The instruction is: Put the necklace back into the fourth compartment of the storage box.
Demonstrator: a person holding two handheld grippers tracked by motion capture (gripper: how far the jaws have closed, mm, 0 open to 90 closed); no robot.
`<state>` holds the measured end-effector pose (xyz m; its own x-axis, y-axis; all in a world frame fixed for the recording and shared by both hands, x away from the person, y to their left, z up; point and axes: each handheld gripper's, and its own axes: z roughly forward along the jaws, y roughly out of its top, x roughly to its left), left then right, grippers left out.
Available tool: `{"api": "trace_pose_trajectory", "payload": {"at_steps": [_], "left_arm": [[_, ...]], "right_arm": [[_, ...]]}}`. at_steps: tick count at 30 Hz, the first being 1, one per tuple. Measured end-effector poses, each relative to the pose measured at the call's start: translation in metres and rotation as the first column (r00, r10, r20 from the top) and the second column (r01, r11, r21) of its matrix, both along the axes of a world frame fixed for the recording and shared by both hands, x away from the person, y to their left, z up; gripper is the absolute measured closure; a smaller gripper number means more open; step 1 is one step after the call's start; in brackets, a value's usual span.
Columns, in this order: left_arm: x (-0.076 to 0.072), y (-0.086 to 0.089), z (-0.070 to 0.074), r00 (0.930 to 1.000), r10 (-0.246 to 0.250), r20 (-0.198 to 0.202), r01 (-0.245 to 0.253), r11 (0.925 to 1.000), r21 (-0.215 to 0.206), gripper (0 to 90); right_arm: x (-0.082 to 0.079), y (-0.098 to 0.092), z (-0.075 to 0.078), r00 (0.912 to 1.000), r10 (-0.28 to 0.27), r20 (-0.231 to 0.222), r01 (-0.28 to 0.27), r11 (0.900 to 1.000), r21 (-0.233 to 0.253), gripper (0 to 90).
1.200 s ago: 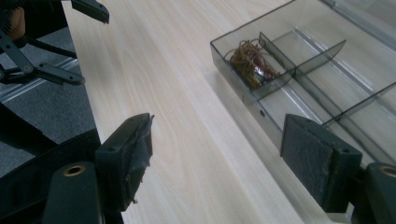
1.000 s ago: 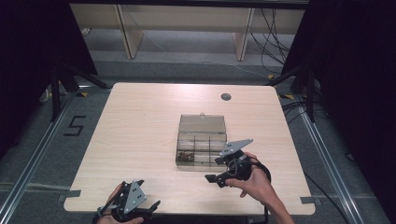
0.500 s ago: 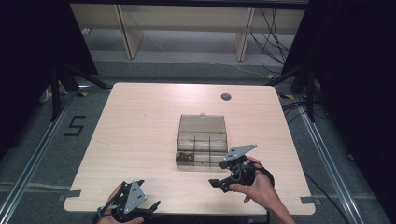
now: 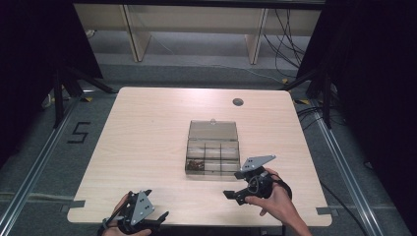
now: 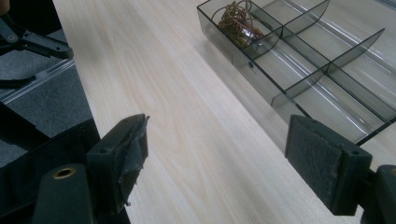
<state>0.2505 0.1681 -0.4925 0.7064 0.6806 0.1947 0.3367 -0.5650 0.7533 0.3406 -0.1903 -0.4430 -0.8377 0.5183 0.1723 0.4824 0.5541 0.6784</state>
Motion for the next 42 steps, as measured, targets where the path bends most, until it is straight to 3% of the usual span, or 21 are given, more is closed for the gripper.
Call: {"api": "trace_pose_trajectory", "payload": {"at_steps": [1, 2, 3, 4, 5, 6, 7, 9, 14, 15, 16, 17, 18, 22, 26, 29, 32, 36, 37, 39, 42], "left_arm": [[0.0, 0.0, 0.0, 1.0, 0.003, 0.006, -0.003, 1.0, 0.001, 15.3], [0.002, 0.0, 0.0, 0.9995, -0.017, 0.028, 0.017, 0.9998, 0.01, 15.4], [0.0, 0.0, 0.0, 1.0, 0.0, 0.009, 0.0, 1.0, 0.001, 15.3], [0.002, 0.0, 0.0, 0.9994, -0.019, 0.029, 0.019, 0.9998, 0.011, 15.3], [0.0, -0.001, 0.0, 1.0, 0.003, 0.006, -0.003, 1.0, -0.001, 15.4], [0.0, 0.0, 0.0, 1.0, 0.0, 0.0, 0.0, 1.0, 0.002, 15.4], [0.002, 0.0, 0.0, 0.9994, -0.021, 0.026, 0.02, 0.9996, 0.018, 15.4], [0.0, -0.001, -0.001, 1.0, 0.0, 0.001, 0.0, 1.0, 0.005, 15.4], [0.0, -0.001, -0.001, 1.0, 0.009, 0.005, -0.009, 0.9999, -0.005, 15.4], [0.0, -0.001, -0.001, 1.0, 0.006, 0.005, -0.007, 0.9999, 0.012, 15.4], [0.0, -0.001, -0.001, 0.9999, 0.009, 0.004, -0.009, 0.9999, -0.004, 15.3], [0.0, 0.0, 0.0, 1.0, -0.003, 0.0, 0.003, 1.0, 0.01, 15.4], [0.003, 0.001, 0.001, 0.9989, -0.035, 0.031, 0.034, 0.999, 0.03, 15.4], [-0.001, 0.0, 0.001, 1.0, -0.004, 0.003, 0.004, 1.0, 0.001, 15.4], [0.0, 0.0, 0.001, 0.9999, -0.012, 0.01, 0.012, 0.9999, 0.011, 15.4], [0.0, -0.001, 0.0, 1.0, 0.0, 0.005, 0.0, 1.0, -0.008, 15.4], [0.0, 0.0, 0.001, 0.9999, -0.011, 0.01, 0.011, 0.9999, 0.011, 15.4], [0.0, -0.001, 0.0, 1.0, -0.006, 0.003, 0.006, 1.0, 0.002, 15.4], [0.0, -0.001, 0.0, 1.0, -0.005, 0.003, 0.005, 1.0, 0.001, 15.4], [0.0, 0.0, 0.0, 1.0, -0.005, 0.004, 0.005, 1.0, 0.002, 15.4], [-0.001, 0.0, 0.0, 1.0, -0.005, 0.002, 0.005, 1.0, 0.001, 15.4]], "right_arm": [[-0.002, 0.0, 0.0, 0.9996, -0.02, -0.022, 0.02, 1.0, 0.004, 22.0], [-0.001, -0.002, -0.001, 0.9999, -0.016, -0.004, 0.016, 1.0, -0.001, 21.9], [0.0, -0.002, -0.002, 0.9999, -0.014, 0.008, 0.014, 1.0, 0.0, 21.8], [-0.001, -0.003, -0.003, 0.9999, -0.017, 0.003, 0.017, 1.0, 0.001, 21.8], [-0.003, -0.004, -0.004, 0.9993, -0.031, -0.02, 0.031, 1.0, 0.006, 21.8], [0.0, -0.006, -0.006, 0.9998, -0.017, 0.007, 0.017, 1.0, -0.002, 21.8], [-0.001, -0.007, -0.007, 0.9997, -0.026, -0.001, 0.026, 1.0, -0.001, 21.8], [-0.001, -0.01, -0.01, 0.9994, -0.033, -0.004, 0.033, 0.999, -0.003, 21.9], [-0.001, -0.019, -0.014, 0.9986, -0.049, -0.019, 0.048, 0.999, -0.004, 21.9], [-0.001, -0.021, -0.015, 0.9986, -0.05, -0.017, 0.05, 0.999, -0.004, 21.9], [-0.002, -0.023, -0.016, 0.9983, -0.055, -0.019, 0.055, 0.998, -0.004, 21.9], [-0.002, -0.024, -0.017, 0.9983, -0.056, -0.016, 0.056, 0.998, -0.005, 22.0], [-0.002, -0.026, -0.017, 0.9983, -0.054, -0.019, 0.054, 0.999, -0.004, 22.0], [-0.004, -0.031, -0.02, 0.997, -0.075, -0.021, 0.075, 0.997, -0.009, 22.1], [-0.005, -0.034, -0.023, 0.9973, -0.072, -0.019, 0.072, 0.997, -0.008, 22.0], [-0.006, -0.037, -0.025, 0.9956, -0.088, -0.032, 0.088, 0.996, -0.012, 21.6], [-0.008, -0.038, -0.026, 0.9957, -0.089, -0.025, 0.089, 0.996, -0.009, 21.2], [-0.009, -0.041, -0.027, 0.9961, -0.088, -0.009, 0.088, 0.996, -0.003, 19.9], [-0.012, -0.04, -0.027, 0.9932, -0.108, -0.046, 0.108, 0.994, 0.005, 19.8], [-0.011, -0.043, -0.027, 0.9956, -0.093, -0.014, 0.093, 0.996, 0.004, 19.2], [-0.012, -0.045, -0.028, 0.9951, -0.099, -0.011, 0.099, 0.995, 0.012, 18.7]]}}
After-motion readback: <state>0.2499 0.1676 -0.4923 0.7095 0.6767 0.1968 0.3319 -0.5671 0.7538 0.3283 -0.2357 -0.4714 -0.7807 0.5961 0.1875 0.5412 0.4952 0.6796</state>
